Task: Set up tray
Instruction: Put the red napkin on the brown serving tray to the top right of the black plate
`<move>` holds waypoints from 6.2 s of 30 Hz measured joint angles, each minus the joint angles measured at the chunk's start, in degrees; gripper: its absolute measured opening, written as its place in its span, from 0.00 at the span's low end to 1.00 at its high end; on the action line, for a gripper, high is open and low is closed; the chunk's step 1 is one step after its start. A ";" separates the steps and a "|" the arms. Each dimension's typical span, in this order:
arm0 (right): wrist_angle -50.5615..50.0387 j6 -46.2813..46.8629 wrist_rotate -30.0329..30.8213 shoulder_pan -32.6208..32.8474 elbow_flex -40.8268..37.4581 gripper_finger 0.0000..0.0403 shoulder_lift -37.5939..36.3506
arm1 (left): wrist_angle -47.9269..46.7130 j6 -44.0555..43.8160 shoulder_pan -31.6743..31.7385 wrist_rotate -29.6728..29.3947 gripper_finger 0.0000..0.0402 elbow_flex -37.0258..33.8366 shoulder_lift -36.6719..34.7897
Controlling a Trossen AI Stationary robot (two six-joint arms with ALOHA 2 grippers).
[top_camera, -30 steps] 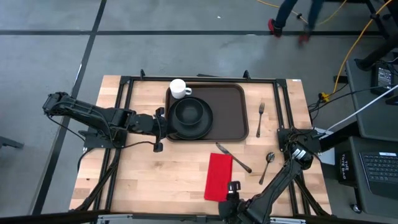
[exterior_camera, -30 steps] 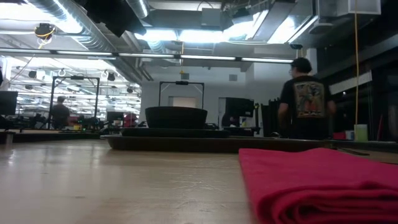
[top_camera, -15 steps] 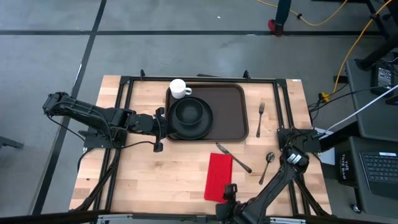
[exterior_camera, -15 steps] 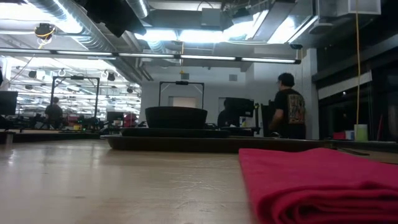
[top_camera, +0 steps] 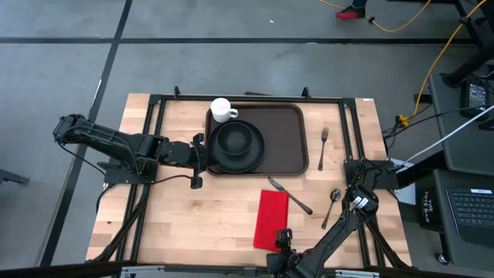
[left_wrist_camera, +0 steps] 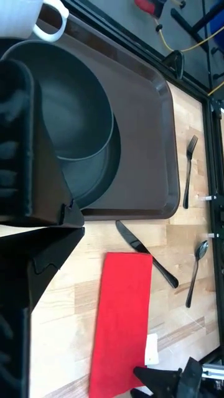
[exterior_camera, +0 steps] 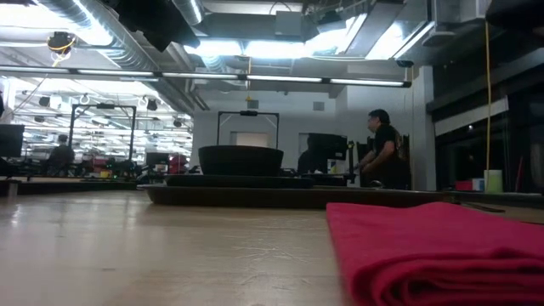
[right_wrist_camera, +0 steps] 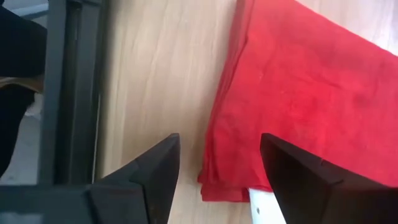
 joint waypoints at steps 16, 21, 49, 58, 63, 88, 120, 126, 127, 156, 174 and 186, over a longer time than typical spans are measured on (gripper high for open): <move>0.79 6.08 -2.00 -1.01 -4.70 0.57 -0.52 | -0.02 0.00 0.02 0.00 0.01 0.00 0.02; 2.51 5.91 -4.48 -2.25 -6.05 0.56 -0.77 | -0.02 0.00 0.01 0.00 0.00 0.00 0.02; 1.50 9.11 -2.53 -3.40 -4.07 0.05 0.45 | -0.04 0.00 0.00 0.12 0.02 0.00 0.02; -9.42 9.27 -0.59 -3.63 3.95 0.05 1.70 | -0.04 0.00 0.01 0.22 0.01 0.00 0.02; -12.76 10.48 1.17 -3.62 8.09 0.05 1.42 | -0.04 0.00 0.00 0.22 0.01 0.00 0.02; -28.05 1.29 15.12 -4.88 24.22 0.05 -3.41 | 0.02 0.01 0.00 0.17 0.01 0.00 0.04; -27.93 -12.70 21.44 -10.39 18.59 0.05 -19.69 | -0.04 0.02 0.02 0.18 0.01 0.00 0.02; -26.37 -3.96 25.13 -10.69 0.59 0.05 -31.01 | -0.09 0.02 0.02 0.20 0.02 0.00 0.02; -25.37 -2.85 25.83 -10.68 -2.29 0.05 -33.47 | -0.07 0.00 0.02 0.20 0.02 0.00 0.02; 4.23 -40.11 24.40 -32.82 -48.61 0.05 -72.47 | 0.21 8.54 0.01 0.17 0.02 0.00 0.00; 21.14 -84.02 1.19 -62.30 -49.77 0.05 -74.39 | 2.25 8.55 0.01 0.17 0.01 0.00 0.00; 30.22 -102.97 -4.58 -71.39 -49.70 0.05 -66.23 | 2.78 8.57 0.00 0.17 0.02 -0.01 0.00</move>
